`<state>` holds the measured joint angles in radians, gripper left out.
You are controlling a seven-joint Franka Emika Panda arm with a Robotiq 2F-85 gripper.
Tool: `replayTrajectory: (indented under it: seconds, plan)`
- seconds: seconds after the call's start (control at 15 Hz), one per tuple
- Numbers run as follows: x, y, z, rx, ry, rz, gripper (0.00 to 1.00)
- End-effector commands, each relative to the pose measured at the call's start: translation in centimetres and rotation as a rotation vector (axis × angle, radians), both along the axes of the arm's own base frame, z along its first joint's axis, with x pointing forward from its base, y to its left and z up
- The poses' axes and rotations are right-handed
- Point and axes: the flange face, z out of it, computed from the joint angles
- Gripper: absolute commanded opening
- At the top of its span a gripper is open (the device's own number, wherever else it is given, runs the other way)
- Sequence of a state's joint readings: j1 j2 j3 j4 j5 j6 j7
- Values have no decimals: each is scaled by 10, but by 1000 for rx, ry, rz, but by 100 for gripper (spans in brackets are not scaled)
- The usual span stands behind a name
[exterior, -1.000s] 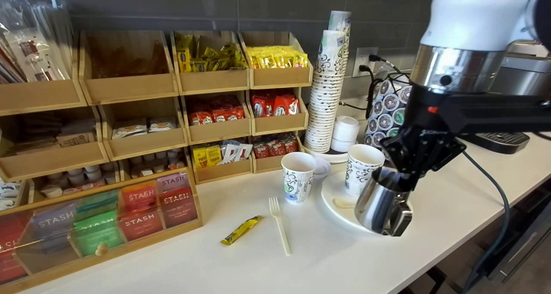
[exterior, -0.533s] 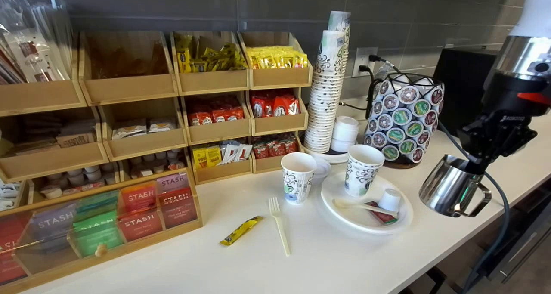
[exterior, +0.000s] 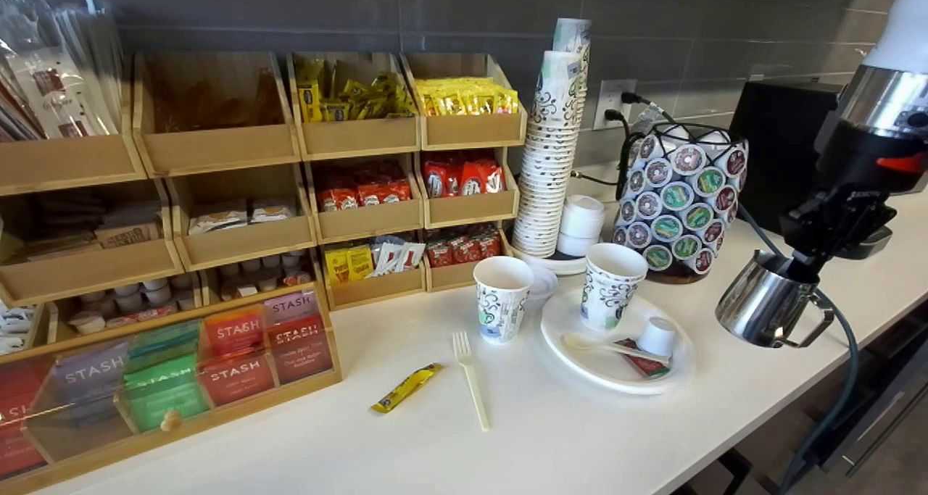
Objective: Move the silver cup to the right
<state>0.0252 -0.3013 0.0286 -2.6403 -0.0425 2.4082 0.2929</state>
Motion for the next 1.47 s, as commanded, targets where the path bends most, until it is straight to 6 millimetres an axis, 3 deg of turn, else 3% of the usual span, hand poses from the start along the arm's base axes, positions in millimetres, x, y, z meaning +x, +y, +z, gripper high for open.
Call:
replayTrajectory:
  seconds: [0.0, 0.2, 0.53, 0.8, 0.87, 1.0, 1.13, 1.27, 1.4]
  plan:
    - [20, -34, -19, -92, -12, 116, 1]
    - [34, -58, -39, -97, -17, 111, 1]
    - [59, -74, -72, -68, 10, 66, 1]
    - [73, -85, -82, -73, 28, 25, 1]
    - [76, -87, -84, -72, 34, 26, 29]
    - [80, -88, -85, -68, 43, 21, 35]
    - [81, -90, -76, -57, 34, 14, 51]
    - [71, -89, -51, -6, 23, 8, 66]
    - [50, -87, -23, 97, 20, 58, 81]
